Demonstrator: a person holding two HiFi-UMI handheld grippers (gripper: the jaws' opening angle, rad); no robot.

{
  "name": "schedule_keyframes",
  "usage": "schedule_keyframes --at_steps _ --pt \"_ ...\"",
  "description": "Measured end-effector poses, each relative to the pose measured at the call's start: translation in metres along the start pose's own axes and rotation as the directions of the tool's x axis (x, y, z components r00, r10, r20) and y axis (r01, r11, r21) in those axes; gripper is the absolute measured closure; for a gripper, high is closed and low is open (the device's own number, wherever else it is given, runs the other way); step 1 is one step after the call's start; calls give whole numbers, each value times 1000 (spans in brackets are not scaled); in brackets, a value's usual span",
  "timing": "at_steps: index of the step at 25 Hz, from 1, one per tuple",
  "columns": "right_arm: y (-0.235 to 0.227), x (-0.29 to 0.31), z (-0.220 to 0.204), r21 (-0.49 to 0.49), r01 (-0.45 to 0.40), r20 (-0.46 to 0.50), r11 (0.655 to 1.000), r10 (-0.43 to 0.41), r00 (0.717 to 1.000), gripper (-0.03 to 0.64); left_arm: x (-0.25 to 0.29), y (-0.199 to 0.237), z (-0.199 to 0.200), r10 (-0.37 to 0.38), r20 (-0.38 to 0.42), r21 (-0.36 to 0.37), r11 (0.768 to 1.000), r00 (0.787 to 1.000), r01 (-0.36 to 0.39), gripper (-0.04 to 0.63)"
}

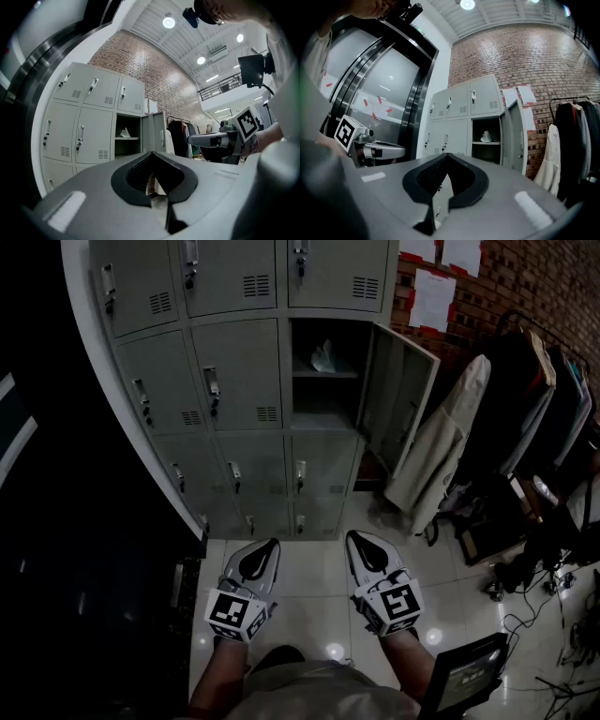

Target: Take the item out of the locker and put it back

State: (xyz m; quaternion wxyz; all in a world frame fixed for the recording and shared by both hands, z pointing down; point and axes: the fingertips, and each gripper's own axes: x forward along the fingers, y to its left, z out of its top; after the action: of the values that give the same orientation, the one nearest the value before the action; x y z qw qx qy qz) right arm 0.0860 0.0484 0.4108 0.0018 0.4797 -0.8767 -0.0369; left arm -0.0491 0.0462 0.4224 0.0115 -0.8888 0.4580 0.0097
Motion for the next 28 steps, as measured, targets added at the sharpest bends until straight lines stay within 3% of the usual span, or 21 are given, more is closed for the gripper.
schedule_keyframes --at_steps 9,19,28 --pt "-48 82 -19 -4 6 -14 1000 -6 1000 617 77 55 -20 -23 6 -6 1000 1000 23 592" --pt "-138 259 4 -66 90 14 994 -89 996 617 232 185 12 -110 62 25 994 992 109 592" --pt "-198 338 3 -78 116 -6 990 -117 993 617 314 237 12 -125 45 23 992 991 124 592"
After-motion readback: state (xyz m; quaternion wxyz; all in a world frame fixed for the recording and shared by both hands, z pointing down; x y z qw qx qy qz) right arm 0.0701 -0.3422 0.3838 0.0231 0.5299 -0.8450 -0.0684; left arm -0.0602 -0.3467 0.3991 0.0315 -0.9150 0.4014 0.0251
